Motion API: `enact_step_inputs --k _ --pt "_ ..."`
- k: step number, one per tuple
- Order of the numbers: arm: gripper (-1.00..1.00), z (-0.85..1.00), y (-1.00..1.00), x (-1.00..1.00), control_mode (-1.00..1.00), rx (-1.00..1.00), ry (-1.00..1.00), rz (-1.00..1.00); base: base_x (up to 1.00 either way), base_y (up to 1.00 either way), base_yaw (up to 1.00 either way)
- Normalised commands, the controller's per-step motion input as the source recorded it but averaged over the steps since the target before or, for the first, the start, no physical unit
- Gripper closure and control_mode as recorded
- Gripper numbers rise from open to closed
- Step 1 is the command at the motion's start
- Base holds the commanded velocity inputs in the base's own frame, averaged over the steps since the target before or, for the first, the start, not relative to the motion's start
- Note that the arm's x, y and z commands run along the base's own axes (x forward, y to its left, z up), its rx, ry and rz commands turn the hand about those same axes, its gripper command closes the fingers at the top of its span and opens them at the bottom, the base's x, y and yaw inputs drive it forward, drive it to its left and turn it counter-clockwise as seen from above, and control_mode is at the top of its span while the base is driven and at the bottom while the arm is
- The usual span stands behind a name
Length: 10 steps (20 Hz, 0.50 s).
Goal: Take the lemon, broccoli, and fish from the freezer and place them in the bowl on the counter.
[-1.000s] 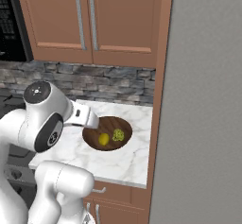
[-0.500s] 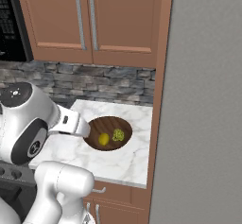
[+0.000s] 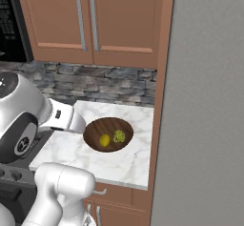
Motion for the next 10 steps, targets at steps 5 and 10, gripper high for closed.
enact_step_inputs --k 5,10 --pt "-1.0 0.28 0.11 -0.21 -1.0 0.0 0.0 0.0 0.0 0.0 0.0" --pt "-1.0 0.05 0.16 -0.38 -1.0 0.0 0.0 0.0 0.0 0.0 0.0"
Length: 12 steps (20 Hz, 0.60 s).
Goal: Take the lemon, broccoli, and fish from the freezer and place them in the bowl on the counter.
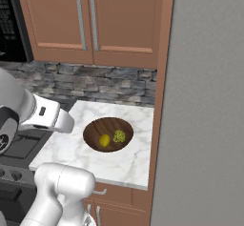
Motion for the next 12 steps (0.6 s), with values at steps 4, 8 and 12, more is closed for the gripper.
enact_step_inputs --k 4,8,12 --pt "-1.0 0.04 0.04 -0.2 -1.0 0.0 0.0 0.0 0.0 0.0 0.0" --pt "-1.0 0.0 0.0 -0.04 1.0 0.0 0.0 0.0 -0.09 0.0 0.0" --pt "-1.0 0.0 0.0 0.0 1.0 0.0 0.0 0.0 -0.81 0.0 0.0"
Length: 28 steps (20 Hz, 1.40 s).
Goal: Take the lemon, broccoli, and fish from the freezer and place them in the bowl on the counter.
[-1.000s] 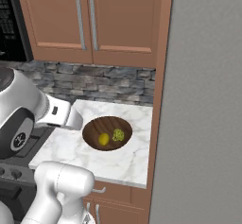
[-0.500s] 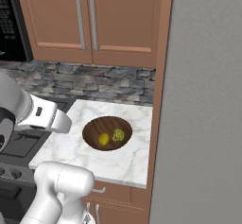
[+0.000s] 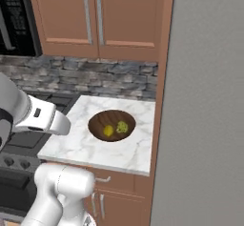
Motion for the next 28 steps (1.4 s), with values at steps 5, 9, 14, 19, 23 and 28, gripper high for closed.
enact_step_inputs --k 5,9,14,19,23,28 --pt "-1.0 0.0 0.0 0.0 1.0 0.0 0.0 0.0 -1.0 0.0 0.0" --pt "-1.0 0.0 0.0 0.0 1.0 0.0 0.0 0.0 -1.0 0.0 0.0" --pt "-1.0 0.0 0.0 0.0 1.0 0.0 0.0 0.0 -1.0 0.0 0.0" --pt "-1.0 0.0 0.0 0.0 1.0 0.0 0.0 0.0 -0.89 0.01 0.0" --pt "-1.0 0.0 0.0 0.0 1.0 0.0 0.0 0.0 -0.05 -0.39 -0.01" --pt "-1.0 0.0 0.0 0.0 1.0 0.0 0.0 0.0 0.01 -0.62 0.0"
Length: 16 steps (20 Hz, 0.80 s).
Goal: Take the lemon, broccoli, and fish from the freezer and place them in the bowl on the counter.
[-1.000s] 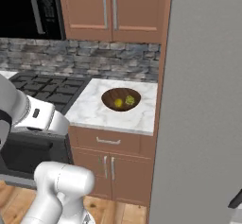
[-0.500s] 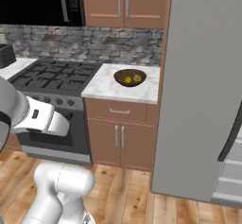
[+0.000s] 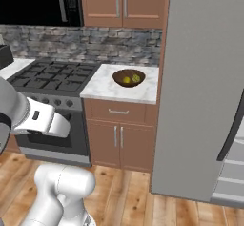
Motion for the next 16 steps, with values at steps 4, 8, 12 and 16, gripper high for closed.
enact_step_inputs --k 4,8,12,16 --pt "-1.0 0.0 0.0 0.0 1.0 0.0 0.0 0.0 0.23 -0.74 0.0" --pt "-1.0 0.0 0.0 0.0 1.0 0.0 0.0 0.0 0.42 -0.31 0.01" --pt "-1.0 0.0 0.0 0.0 1.0 0.0 0.0 0.0 0.29 0.15 0.01" --pt "-1.0 0.0 0.0 0.0 1.0 0.0 0.0 0.0 0.17 -0.22 0.0"
